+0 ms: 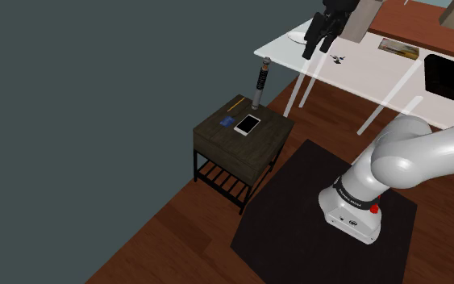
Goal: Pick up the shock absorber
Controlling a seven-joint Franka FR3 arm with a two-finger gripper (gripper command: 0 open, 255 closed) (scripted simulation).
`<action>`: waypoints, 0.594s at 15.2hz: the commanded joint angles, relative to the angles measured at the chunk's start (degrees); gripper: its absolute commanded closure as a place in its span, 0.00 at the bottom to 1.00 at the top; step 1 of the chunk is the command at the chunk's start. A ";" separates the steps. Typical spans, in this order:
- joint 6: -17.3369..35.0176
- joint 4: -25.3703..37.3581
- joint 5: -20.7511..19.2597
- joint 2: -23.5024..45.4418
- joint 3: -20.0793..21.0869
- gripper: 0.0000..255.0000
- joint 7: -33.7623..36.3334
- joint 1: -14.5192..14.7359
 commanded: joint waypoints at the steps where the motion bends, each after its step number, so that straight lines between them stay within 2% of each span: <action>1: 0.00 0.00 0.00 0.00 0.00 0.00 0.00 0.00; 9: 18.51 -7.79 -2.32 5.83 -2.58 0.00 1.58 -3.55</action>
